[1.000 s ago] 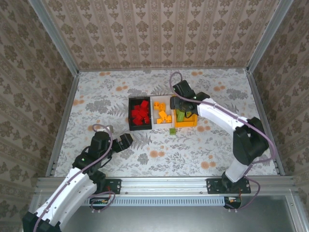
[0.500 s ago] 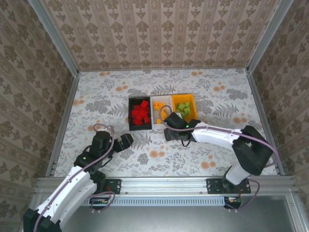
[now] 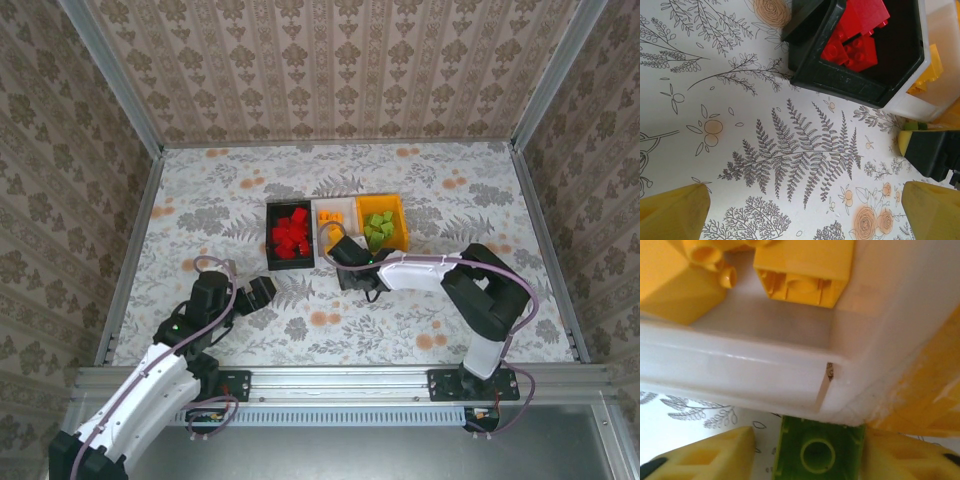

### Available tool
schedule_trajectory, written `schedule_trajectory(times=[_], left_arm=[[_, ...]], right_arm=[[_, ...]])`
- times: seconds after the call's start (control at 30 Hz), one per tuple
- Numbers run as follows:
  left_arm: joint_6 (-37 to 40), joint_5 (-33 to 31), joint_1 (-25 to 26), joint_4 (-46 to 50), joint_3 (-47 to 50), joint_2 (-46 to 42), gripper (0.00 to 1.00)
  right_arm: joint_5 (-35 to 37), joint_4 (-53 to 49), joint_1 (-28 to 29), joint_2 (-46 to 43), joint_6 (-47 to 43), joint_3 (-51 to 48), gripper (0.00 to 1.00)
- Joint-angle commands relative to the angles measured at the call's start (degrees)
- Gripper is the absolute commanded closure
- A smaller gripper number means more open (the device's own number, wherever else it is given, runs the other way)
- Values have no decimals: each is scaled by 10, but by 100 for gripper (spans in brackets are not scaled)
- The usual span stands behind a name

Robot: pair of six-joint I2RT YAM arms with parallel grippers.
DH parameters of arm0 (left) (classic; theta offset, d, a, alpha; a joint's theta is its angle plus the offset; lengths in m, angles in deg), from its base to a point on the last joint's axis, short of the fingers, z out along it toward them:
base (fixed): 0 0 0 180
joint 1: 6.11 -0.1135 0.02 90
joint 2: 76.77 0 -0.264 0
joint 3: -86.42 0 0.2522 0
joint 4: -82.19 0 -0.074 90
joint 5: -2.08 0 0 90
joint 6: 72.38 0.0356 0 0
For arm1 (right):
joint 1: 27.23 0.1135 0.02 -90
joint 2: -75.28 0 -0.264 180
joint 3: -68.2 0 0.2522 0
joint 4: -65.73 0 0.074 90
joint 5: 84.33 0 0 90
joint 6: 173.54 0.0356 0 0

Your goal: Sort the legos into containers by color

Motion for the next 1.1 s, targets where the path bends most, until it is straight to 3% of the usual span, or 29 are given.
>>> schedule_trajectory(times=[0.0,0.1,0.23,0.47,0.57,0.67,0.8,1.07], left_arm=[[-9,8,-4,0,8,-5,0],[-9,8,-4,0,9,-5,0],[-9,10,-4,-2,10,-6,0],[-8,12,-5,-15,9,-1,0],[-8,14,-5,-25,9,9,0],[-9,16,-6,-34,9,19,0],[-12,18,-6,-39,7,24,0],[-11,19,-7,-18,-2,13,0]], right_arm=[[18,-8,-5,10,8,4,55],[3,-7,-4,-5,13,-10,64],[-22,-11,2,-54,21,-49,70],[-4,-69,30,-214,28,-121,70],[21,-108,28,-299,14,-113,69],[20,-121,-3,-328,-5,-79,69],[-12,-108,-90,-284,-14,-17,69],[-12,-102,-180,-83,-19,137,68]])
